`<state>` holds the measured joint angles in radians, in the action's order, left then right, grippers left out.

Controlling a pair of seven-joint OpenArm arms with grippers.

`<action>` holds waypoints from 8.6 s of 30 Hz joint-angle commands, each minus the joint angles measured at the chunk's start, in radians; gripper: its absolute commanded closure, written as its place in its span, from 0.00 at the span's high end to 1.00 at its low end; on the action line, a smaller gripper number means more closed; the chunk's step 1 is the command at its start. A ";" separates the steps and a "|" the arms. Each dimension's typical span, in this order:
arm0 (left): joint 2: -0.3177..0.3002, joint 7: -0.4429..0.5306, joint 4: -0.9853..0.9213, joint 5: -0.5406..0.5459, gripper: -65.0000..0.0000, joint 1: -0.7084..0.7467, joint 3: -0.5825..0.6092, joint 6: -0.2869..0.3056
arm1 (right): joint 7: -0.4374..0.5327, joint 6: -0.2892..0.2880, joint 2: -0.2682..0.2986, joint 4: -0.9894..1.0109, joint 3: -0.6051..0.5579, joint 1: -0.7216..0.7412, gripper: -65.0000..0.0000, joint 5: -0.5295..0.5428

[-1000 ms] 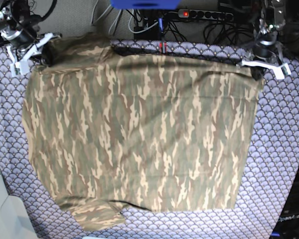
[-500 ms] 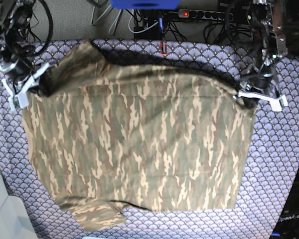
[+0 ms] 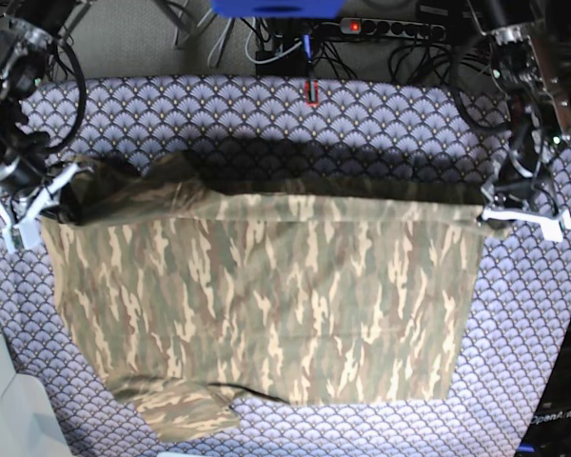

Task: Fold the T-shirt properly

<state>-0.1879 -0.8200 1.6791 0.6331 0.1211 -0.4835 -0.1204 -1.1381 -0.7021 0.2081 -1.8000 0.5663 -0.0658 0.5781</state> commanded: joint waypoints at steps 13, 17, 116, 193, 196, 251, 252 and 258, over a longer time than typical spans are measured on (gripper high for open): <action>-0.011 0.006 -0.017 0.003 0.00 -0.065 0.002 0.009 | 0.034 0.004 0.050 0.147 -0.091 0.172 0.00 0.016; -0.011 0.006 -0.101 0.008 0.00 -0.107 0.002 0.009 | 0.063 0.004 0.067 0.211 -0.133 0.214 0.00 0.016; -0.029 -0.020 -0.159 0.004 0.49 -0.139 -0.001 0.106 | 0.197 0.004 0.279 0.612 -0.202 0.312 0.48 -0.125; -0.054 0.049 -0.419 -0.057 0.64 -0.186 -0.001 0.130 | 0.356 0.004 0.233 0.770 -0.125 0.214 0.32 -0.126; -0.045 0.049 -0.445 -0.055 0.64 -0.192 0.001 0.130 | 0.355 0.004 0.233 0.770 -0.125 0.215 0.32 -0.126; -0.069 -0.037 -0.121 0.149 0.06 0.073 -0.007 0.126 | 0.352 0.004 0.219 0.365 -0.071 -0.068 0.05 -0.117; -0.069 -0.037 -0.115 0.149 0.06 0.084 -0.007 0.126 | 0.353 0.004 0.213 0.345 -0.065 -0.082 0.05 -0.117; -0.069 -0.038 -0.030 0.149 0.06 0.160 -0.071 0.129 | 0.358 0.004 0.201 0.251 -0.032 -0.173 0.05 -0.117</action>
<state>-0.2409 -0.8703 1.6341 0.7765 0.2852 -0.5499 0.0040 -0.7990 -0.6956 0.3859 -1.5322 0.5251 -0.2489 0.4492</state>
